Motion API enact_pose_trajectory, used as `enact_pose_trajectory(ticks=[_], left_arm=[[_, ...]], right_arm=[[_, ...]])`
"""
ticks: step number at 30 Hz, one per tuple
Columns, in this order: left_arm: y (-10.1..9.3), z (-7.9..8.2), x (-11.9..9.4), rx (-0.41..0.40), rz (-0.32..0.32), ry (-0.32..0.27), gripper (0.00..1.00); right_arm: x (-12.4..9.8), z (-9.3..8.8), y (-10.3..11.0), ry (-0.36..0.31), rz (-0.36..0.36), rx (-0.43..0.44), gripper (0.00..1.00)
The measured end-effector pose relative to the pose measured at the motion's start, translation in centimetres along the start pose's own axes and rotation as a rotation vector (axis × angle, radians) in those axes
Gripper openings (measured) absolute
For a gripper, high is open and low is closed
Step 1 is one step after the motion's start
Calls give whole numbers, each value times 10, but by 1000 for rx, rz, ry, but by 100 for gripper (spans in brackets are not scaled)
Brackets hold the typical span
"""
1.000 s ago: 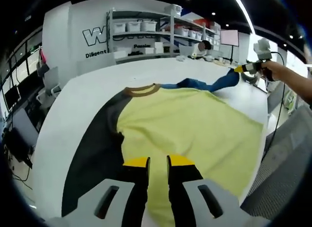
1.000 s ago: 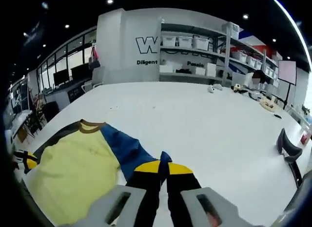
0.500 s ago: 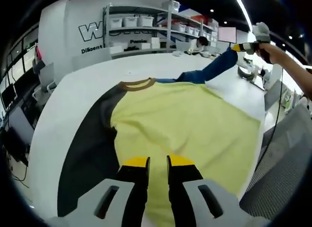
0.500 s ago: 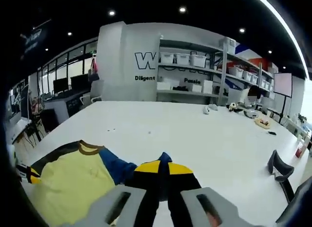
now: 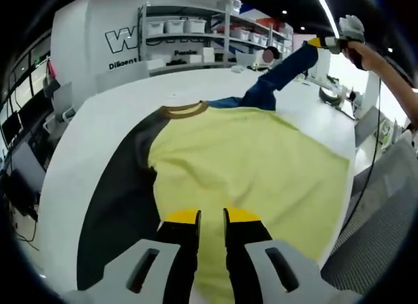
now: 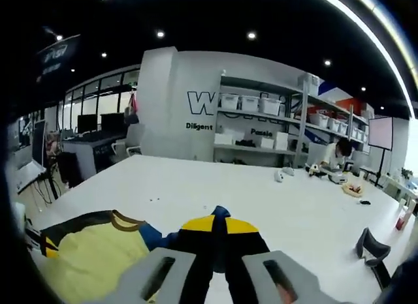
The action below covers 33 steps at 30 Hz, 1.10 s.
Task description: Fold the garment on the visible template until the final outline fits inside the template.
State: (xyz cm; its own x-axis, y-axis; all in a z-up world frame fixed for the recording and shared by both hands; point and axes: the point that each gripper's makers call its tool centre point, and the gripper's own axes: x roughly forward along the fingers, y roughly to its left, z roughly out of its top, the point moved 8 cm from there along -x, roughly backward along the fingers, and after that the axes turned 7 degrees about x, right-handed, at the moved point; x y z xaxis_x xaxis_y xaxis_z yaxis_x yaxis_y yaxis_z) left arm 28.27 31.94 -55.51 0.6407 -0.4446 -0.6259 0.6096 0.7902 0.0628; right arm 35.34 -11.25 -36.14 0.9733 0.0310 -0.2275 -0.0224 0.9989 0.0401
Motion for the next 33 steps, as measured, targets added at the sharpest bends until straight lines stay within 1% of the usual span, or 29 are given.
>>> enact_pose_trajectory(ticks=[3, 5, 8, 9, 12, 14, 16, 18, 22, 25, 26, 29, 33], left_arm=[[0, 0, 0, -1, -1, 0, 9], [0, 0, 0, -1, -1, 0, 9], [1, 1, 0, -2, 0, -2, 9], [1, 1, 0, -3, 0, -4, 9], [1, 1, 0, -4, 1, -4, 9], [2, 1, -1, -7, 3, -6, 9], [2, 2, -1, -10, 4, -8, 9], [2, 2, -1, -14, 5, -9, 10], [3, 3, -2, -18, 8, -18, 10], [4, 4, -3, -21, 9, -23, 11], [4, 5, -3, -21, 10, -26, 11], [4, 5, -3, -22, 9, -27, 11], [4, 6, -4, -20, 9, -29, 12]], right_arm=[[-1, 13, 11, -38, 37, -20, 0], [0, 18, 16, -51, 54, -32, 0], [2, 24, 23, -61, 76, -26, 0], [3, 27, 29, -63, 94, -27, 0], [5, 30, 35, -64, 110, -32, 0], [7, 34, 45, -69, 141, -42, 0], [10, 36, 53, -57, 174, -44, 0], [12, 36, 57, -53, 186, -39, 0], [19, 39, 73, -40, 233, -31, 0], [23, 41, 81, -33, 259, -11, 0], [25, 42, 88, -8, 284, 52, 0], [28, 44, 91, -5, 285, 48, 0], [30, 45, 95, 2, 308, 75, 0]])
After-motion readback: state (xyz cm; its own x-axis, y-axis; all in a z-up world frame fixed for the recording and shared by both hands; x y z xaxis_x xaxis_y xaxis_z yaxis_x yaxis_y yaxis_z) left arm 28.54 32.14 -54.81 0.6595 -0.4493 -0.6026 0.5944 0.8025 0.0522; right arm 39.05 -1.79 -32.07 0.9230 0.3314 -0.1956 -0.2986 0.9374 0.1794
